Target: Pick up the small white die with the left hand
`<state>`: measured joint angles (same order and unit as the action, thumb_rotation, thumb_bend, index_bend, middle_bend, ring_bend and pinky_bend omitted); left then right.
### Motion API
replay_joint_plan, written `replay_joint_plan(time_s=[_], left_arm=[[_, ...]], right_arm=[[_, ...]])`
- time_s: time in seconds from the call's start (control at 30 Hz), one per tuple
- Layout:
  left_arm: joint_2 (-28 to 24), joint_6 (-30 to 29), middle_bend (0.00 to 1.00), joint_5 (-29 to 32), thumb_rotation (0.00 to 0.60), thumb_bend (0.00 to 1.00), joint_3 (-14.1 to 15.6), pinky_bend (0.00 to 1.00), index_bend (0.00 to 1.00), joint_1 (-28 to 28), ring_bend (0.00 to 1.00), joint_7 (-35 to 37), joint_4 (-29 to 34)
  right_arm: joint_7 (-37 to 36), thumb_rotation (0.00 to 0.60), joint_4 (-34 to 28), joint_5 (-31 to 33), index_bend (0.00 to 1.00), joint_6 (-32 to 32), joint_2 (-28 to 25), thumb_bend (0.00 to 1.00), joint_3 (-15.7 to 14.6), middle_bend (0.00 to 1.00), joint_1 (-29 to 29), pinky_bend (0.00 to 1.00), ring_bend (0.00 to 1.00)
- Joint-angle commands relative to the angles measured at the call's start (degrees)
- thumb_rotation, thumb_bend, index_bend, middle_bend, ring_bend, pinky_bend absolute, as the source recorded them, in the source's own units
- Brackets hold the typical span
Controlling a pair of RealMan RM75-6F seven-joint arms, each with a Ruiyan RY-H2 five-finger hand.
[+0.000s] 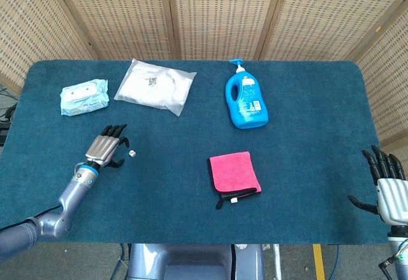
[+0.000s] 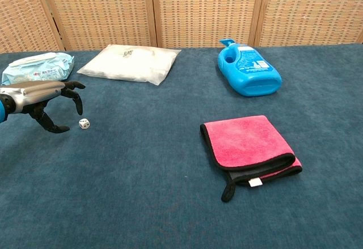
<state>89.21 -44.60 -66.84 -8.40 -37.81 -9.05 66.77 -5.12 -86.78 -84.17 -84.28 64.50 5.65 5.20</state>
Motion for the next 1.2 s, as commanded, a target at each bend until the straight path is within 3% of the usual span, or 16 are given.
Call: replay_joint_plan(time_s=[0.03,0.63,0.93,1.2], left_arm=[[1.1,0.1,0.0,-0.8,0.6,0.32,0.3,0.0,0.38,-0.5,0.0,0.9,-1.5],[5.5,0.6,0.0,0.9,0.6,0.35,-0.2,0.0,0.42,-3.2,0.0,-2.8,-5.4],[4.8,0.0,0.0,3.8,0.6,0.35,-0.6,0.0,0.5,-3.6,0.0,-6.7,-3.3],[1.0,-2.9,0.0,4.6,0.6,0.35,-1.6,0.0,0.53,-3.0,0.0,-8.0,2.0]], right_arm=[[-0.1,0.6,0.0,0.1,0.0,0.2,0.0,0.0,0.0,0.0,0.1,0.0,0.0],[-1.5,0.6,0.8,1.3,0.0,1.4,-0.2,0.0,0.4,0.0,0.4,0.0,0.0],[-2.2,0.6,1.0,1.8,0.0,1.8,-0.3,0.0,0.6,0.0,0.5,0.0,0.0],[-3.0,0.6,1.1,2.1,0.0,2.1,-0.5,0.0,0.7,0.0,0.6,0.0,0.0]])
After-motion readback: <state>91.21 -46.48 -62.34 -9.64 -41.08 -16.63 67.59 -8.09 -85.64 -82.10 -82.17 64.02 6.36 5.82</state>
